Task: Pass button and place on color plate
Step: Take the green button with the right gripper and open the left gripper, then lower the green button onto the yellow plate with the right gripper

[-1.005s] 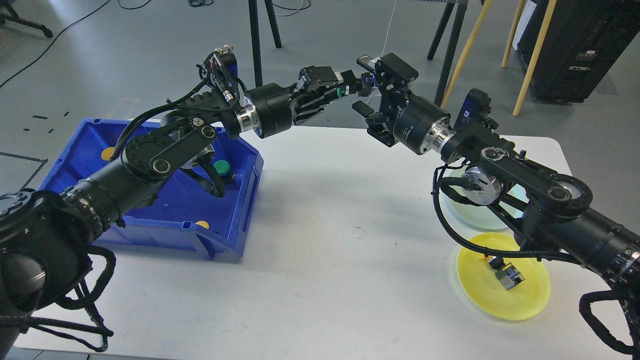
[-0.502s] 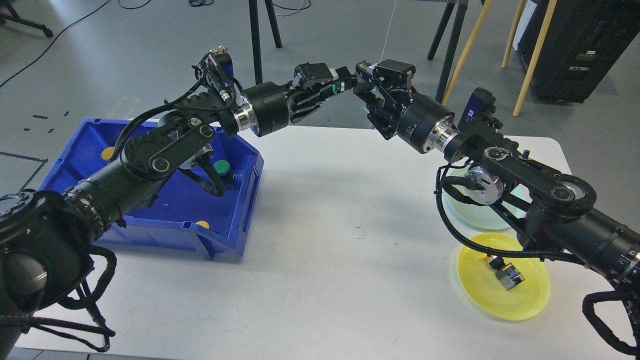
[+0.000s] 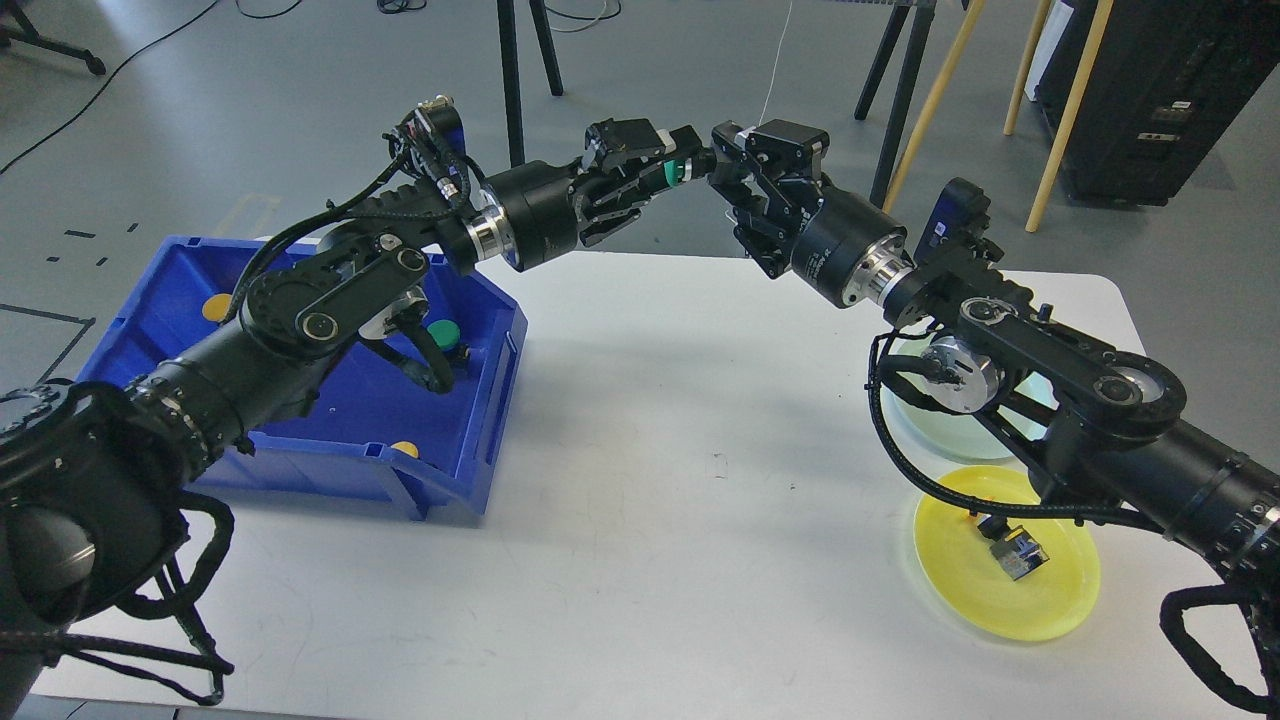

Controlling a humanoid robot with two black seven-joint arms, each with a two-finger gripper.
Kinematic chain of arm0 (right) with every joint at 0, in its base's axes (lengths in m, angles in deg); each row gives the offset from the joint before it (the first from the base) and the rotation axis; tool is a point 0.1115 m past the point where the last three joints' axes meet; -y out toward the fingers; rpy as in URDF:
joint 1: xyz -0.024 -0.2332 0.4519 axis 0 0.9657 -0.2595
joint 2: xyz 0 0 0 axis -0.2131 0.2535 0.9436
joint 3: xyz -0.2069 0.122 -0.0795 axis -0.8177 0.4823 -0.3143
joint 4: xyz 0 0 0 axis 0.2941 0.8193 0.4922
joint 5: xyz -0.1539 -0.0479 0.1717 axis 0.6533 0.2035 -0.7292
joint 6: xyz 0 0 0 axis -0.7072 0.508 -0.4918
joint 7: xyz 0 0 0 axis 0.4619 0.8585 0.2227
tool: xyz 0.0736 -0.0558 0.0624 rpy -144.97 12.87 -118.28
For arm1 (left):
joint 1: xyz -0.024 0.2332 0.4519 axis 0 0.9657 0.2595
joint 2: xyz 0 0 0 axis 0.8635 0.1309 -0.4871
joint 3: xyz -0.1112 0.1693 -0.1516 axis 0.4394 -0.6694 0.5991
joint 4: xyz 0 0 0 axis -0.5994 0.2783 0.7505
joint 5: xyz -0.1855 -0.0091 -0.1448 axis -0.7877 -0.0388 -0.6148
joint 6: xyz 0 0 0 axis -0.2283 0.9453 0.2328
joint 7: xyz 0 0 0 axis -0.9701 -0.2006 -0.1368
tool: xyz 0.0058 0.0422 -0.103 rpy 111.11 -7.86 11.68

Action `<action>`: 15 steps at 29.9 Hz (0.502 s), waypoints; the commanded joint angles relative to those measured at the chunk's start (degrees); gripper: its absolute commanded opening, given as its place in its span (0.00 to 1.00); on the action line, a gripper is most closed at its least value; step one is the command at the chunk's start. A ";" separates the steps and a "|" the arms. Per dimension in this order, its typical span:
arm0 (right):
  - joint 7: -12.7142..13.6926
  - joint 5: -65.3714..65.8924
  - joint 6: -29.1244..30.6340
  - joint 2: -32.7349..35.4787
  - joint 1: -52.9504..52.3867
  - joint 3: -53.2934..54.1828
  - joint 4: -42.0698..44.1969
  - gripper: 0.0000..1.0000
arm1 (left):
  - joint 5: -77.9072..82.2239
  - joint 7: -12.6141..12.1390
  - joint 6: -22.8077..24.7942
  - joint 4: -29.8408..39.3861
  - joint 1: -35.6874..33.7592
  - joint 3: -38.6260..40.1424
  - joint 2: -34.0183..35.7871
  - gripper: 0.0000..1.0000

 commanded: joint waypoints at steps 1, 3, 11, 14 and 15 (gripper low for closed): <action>0.08 -0.37 -1.59 0.25 0.43 1.34 0.05 0.01 | -1.83 0.03 0.00 0.01 0.00 -0.11 0.00 0.99; 0.17 -0.81 -3.26 0.42 1.31 3.18 0.06 0.00 | -1.92 0.03 0.00 -0.08 0.00 -0.03 0.00 0.99; 4.11 -19.14 -21.42 0.42 15.62 17.68 0.23 0.00 | -2.00 0.03 0.00 -0.08 0.09 -0.03 -0.09 0.99; 6.84 -26.98 -30.75 0.69 18.71 19.18 0.76 0.00 | -2.00 0.03 0.00 -0.08 0.18 -0.03 -0.09 0.99; 7.29 -28.31 -31.36 1.04 19.85 19.10 0.76 0.00 | -2.00 0.03 0.00 -0.08 0.18 -0.03 -0.09 0.99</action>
